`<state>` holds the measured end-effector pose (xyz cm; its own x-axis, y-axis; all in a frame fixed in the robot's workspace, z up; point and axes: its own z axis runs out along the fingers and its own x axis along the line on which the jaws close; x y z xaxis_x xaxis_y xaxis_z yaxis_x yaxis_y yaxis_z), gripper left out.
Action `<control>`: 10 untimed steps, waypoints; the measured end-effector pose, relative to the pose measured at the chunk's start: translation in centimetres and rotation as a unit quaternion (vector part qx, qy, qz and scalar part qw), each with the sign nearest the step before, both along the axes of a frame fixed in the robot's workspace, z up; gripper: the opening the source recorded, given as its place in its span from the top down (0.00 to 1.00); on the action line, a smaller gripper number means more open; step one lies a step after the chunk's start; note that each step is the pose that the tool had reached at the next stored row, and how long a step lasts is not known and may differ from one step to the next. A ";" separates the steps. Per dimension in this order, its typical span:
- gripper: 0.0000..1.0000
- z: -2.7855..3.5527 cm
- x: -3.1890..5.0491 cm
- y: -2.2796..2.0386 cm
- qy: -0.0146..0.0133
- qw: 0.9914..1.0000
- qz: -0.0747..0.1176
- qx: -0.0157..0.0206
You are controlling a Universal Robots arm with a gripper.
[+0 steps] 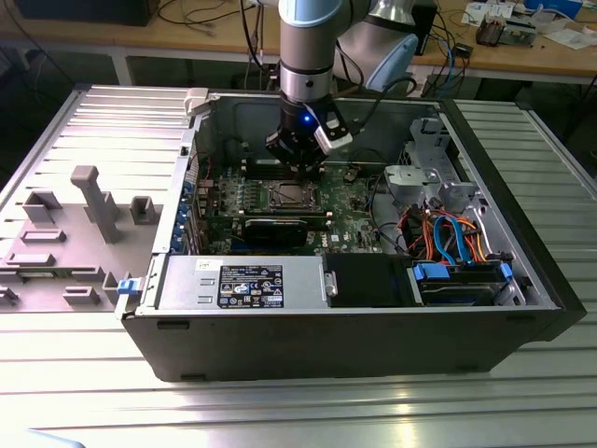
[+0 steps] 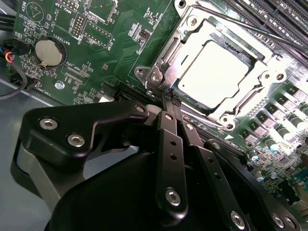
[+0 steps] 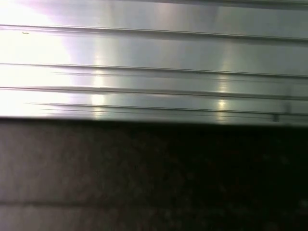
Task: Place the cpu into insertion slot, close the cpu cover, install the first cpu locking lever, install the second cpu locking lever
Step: 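Install the first cpu locking lever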
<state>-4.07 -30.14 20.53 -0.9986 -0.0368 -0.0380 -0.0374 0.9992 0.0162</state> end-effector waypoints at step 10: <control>0.89 -0.05 0.00 0.00 0.000 1.000 0.000 -0.006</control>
<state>-4.07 -30.14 20.47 -0.9986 -0.0372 -0.0375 -0.0374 0.9993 0.0051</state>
